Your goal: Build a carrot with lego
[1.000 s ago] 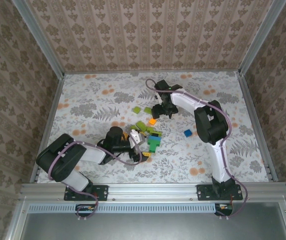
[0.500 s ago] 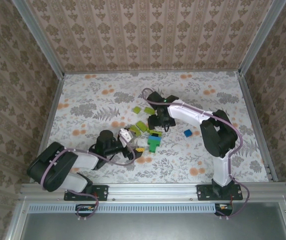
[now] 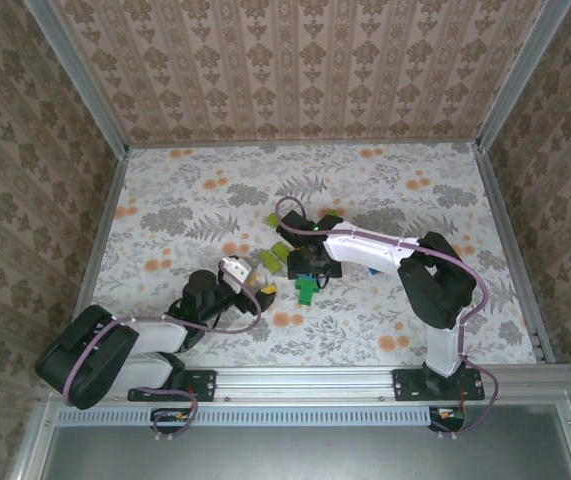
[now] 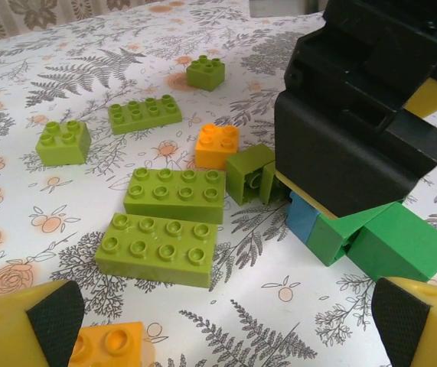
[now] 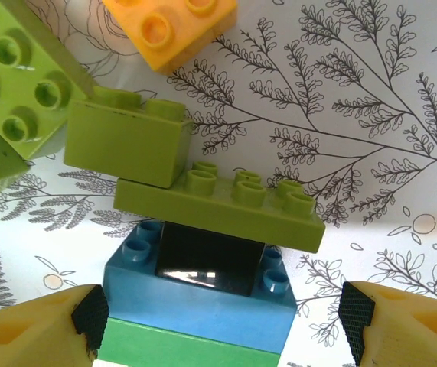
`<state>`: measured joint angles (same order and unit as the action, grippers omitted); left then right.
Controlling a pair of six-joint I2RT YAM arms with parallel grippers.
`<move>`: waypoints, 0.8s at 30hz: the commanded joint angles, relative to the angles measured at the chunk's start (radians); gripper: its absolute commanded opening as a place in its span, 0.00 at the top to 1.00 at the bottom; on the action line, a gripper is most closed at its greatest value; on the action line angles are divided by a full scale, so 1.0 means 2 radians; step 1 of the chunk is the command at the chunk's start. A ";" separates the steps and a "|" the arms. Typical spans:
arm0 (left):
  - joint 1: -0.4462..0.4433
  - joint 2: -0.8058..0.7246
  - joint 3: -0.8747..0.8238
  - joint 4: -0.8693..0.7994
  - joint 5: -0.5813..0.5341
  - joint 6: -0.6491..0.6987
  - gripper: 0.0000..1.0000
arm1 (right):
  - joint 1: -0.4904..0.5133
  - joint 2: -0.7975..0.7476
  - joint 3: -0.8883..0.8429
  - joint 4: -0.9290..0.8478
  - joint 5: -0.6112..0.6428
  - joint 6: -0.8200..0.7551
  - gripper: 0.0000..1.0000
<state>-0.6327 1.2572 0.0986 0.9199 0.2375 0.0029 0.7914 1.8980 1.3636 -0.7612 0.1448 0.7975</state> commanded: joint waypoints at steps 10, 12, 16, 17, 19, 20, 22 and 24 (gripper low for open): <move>0.004 0.019 0.004 0.012 -0.006 -0.005 0.00 | 0.026 0.026 0.043 -0.032 0.040 0.077 0.18; 0.004 0.022 0.005 0.014 -0.005 -0.004 0.00 | 0.030 0.033 0.050 -0.039 0.044 0.087 0.18; 0.004 0.022 0.004 0.016 -0.001 -0.003 0.00 | 0.033 0.046 0.065 -0.059 0.054 0.105 0.18; 0.004 0.023 0.004 0.017 0.000 -0.003 0.00 | 0.034 0.047 0.065 -0.063 0.058 0.111 0.18; 0.004 0.024 0.003 0.019 0.001 -0.002 0.00 | 0.035 0.043 0.061 -0.066 0.065 0.120 0.18; 0.004 0.025 0.003 0.020 0.001 -0.001 0.00 | 0.035 0.038 0.057 -0.065 0.068 0.124 0.18; 0.004 0.027 0.003 0.022 0.002 -0.002 0.00 | 0.036 0.027 0.051 -0.066 0.072 0.129 0.18; 0.004 0.028 0.004 0.022 0.002 -0.001 0.00 | 0.036 0.023 0.052 -0.070 0.075 0.128 0.18</move>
<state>-0.6323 1.3006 0.0990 0.9318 0.2310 -0.0002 0.8558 1.9759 1.4643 -0.8482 0.2451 1.0187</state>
